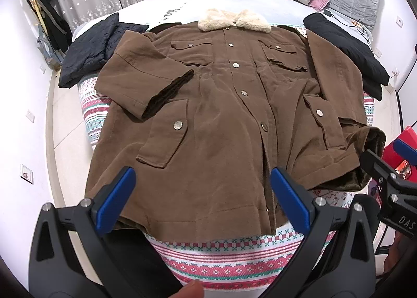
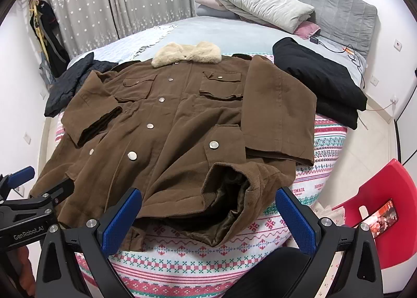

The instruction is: Fold large clothes

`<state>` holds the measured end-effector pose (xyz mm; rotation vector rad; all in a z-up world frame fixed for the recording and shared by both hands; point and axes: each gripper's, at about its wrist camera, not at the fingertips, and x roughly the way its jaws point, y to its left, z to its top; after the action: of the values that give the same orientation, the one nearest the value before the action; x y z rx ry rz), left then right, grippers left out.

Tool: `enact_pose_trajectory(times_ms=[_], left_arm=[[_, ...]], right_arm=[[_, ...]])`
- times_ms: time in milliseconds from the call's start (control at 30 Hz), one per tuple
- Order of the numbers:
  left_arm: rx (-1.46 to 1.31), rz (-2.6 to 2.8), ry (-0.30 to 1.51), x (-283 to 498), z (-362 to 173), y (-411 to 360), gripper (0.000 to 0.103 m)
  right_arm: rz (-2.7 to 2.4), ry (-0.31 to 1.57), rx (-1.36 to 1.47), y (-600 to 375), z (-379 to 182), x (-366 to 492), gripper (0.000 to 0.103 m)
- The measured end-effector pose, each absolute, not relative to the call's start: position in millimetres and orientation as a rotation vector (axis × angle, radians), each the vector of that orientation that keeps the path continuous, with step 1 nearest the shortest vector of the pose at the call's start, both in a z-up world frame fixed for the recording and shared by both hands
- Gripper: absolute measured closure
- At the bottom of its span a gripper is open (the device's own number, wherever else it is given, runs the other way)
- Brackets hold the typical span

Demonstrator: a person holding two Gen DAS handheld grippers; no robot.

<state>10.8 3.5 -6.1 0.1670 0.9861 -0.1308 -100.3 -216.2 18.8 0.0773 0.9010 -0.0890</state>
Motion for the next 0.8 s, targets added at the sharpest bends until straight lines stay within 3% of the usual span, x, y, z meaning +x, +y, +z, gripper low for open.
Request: enact_pose_trajectory(times_ms=[367, 600, 800], left_arm=[[0.230, -0.155, 0.881, 11.7, -3.1, 10.8, 0.001], [0.136, -0.201, 0.879, 42.4, 11.9, 64.6, 0.001], [0.046, -0.180, 0.965, 76.0, -7.1, 122.8, 0.001]], right_arm=[[-0.117, 0.827, 0.009, -224.7, 21.4, -103.8, 0.000], [0.031, 0.888, 0.219, -287.5, 28.5, -106.2, 0.000], [0.102, 0.921, 0.414, -331.2, 22.8, -91.5, 0.000]])
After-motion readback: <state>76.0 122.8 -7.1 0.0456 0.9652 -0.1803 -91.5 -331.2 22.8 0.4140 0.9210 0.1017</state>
